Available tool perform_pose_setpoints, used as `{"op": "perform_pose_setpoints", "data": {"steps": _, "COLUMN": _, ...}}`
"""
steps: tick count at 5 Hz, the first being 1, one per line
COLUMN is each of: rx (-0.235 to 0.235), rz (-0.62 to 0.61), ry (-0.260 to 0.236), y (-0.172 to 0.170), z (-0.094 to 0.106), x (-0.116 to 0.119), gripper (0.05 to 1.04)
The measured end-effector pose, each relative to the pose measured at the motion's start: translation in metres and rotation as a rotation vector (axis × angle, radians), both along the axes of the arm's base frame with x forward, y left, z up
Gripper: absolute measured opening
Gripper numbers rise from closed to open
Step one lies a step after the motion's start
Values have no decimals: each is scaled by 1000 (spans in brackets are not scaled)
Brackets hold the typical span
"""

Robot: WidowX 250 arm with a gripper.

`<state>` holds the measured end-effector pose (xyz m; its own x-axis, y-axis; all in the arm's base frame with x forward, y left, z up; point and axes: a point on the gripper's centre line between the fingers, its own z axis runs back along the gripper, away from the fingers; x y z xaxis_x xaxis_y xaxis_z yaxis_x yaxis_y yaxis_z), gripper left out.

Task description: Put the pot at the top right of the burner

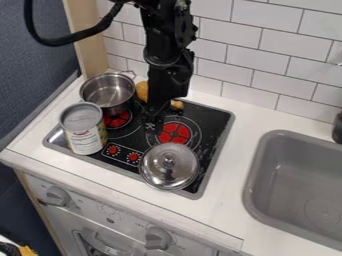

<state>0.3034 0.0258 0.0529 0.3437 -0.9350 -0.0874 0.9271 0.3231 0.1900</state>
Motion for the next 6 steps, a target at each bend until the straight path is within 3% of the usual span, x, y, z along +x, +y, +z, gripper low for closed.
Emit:
{"op": "perform_pose_setpoints", "data": {"steps": 1, "rx": -6, "rz": 1, "ry": 36, "y": -1, "z": -10, "x": -4, "gripper": 999}}
{"op": "perform_pose_setpoints", "data": {"steps": 2, "rx": -71, "rz": 126, "ry": 6, "y": 22, "z": -11, "x": -4, "gripper": 999}}
{"op": "perform_pose_setpoints", "data": {"steps": 3, "rx": -136, "rz": 271, "ry": -59, "y": 46, "z": -9, "x": 1, "gripper": 999}}
{"op": "perform_pose_setpoints", "data": {"steps": 4, "rx": -177, "rz": 403, "ry": -98, "y": 69, "z": -14, "x": 16, "gripper": 999}}
{"op": "perform_pose_setpoints", "data": {"steps": 6, "rx": -228, "rz": 558, "ry": -115, "y": 100, "z": -40, "x": 47, "gripper": 999}}
